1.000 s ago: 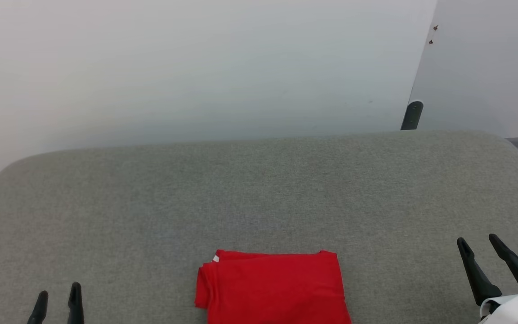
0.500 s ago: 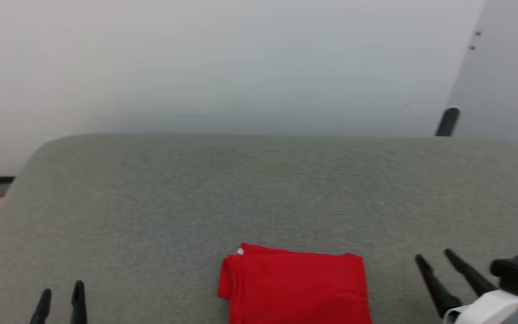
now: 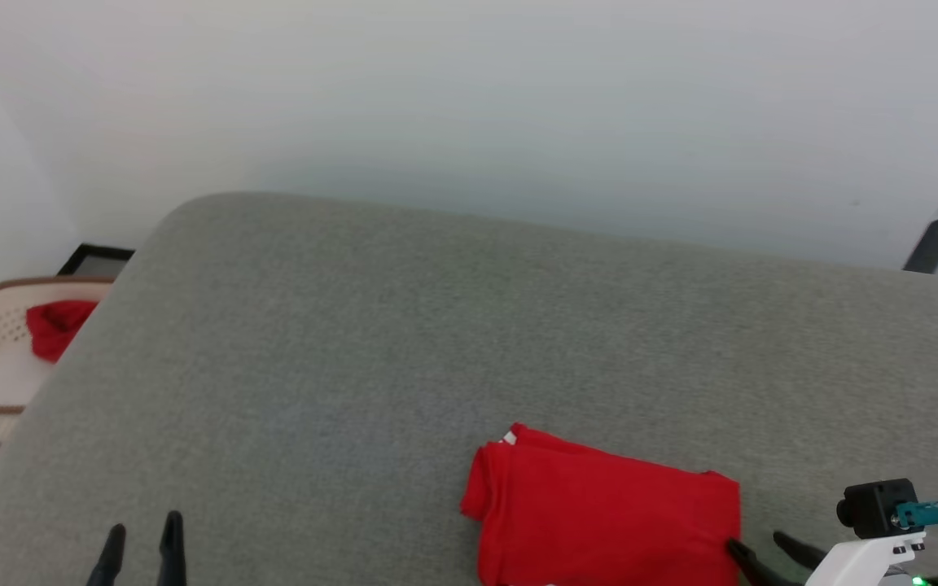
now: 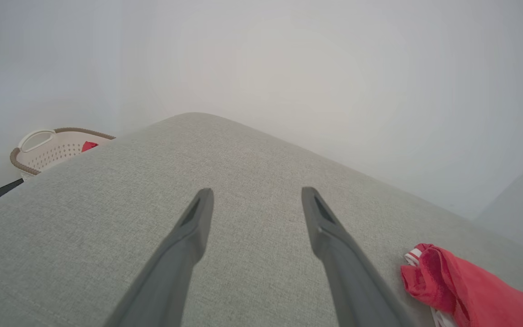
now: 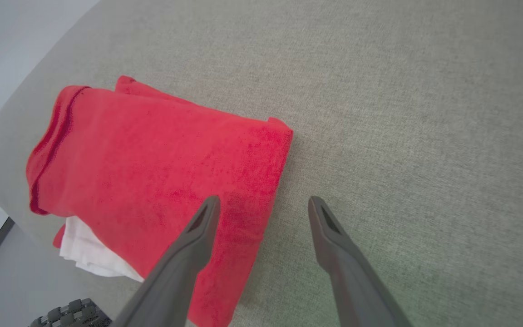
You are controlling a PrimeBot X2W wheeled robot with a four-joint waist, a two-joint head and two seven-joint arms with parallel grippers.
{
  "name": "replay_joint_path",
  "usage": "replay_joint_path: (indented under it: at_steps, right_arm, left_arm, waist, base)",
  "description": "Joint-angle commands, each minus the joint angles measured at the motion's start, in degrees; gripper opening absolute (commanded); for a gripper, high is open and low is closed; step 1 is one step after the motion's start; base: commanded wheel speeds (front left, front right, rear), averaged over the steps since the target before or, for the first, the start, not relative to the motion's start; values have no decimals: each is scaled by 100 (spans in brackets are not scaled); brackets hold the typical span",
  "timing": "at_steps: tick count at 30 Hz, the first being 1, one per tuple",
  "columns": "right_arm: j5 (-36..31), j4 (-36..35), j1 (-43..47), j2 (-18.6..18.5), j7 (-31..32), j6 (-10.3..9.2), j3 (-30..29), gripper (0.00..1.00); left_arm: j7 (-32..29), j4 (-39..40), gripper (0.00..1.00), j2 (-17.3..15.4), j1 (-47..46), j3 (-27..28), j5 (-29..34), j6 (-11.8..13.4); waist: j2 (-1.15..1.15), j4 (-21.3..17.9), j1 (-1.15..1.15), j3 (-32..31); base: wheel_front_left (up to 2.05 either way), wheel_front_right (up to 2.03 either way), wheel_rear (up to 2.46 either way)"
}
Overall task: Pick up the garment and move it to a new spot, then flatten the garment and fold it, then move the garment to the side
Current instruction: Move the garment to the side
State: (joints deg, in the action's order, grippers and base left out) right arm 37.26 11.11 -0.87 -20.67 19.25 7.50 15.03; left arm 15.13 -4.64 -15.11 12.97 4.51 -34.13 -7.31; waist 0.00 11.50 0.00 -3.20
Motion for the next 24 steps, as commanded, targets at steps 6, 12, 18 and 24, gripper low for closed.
replay_joint_path:
  at_steps: [6,12,18,24]
  right_arm:
    - [-31,231,-158,197,837,-2,-266,100]
    - [-125,465,-403,405,1293,-2,-400,100]
    - [-97,760,-601,585,1635,-3,-328,47]
    - [-12,797,-750,526,1736,-6,-255,0]
  left_arm:
    - [-6,-38,100,73,-237,-175,-25,-23]
    - [-6,-83,100,148,-439,-311,-35,-24]
    - [-6,-124,100,215,-568,-356,-59,-24]
    - [-6,-148,100,266,-601,-360,-78,-24]
  waist:
    - [0,343,0,328]
    - [0,461,0,549]
    - [0,515,0,675]
    - [0,505,0,745]
  base:
    - [0,0,0]
    - [0,0,0]
    - [0,0,0]
    - [0,0,0]
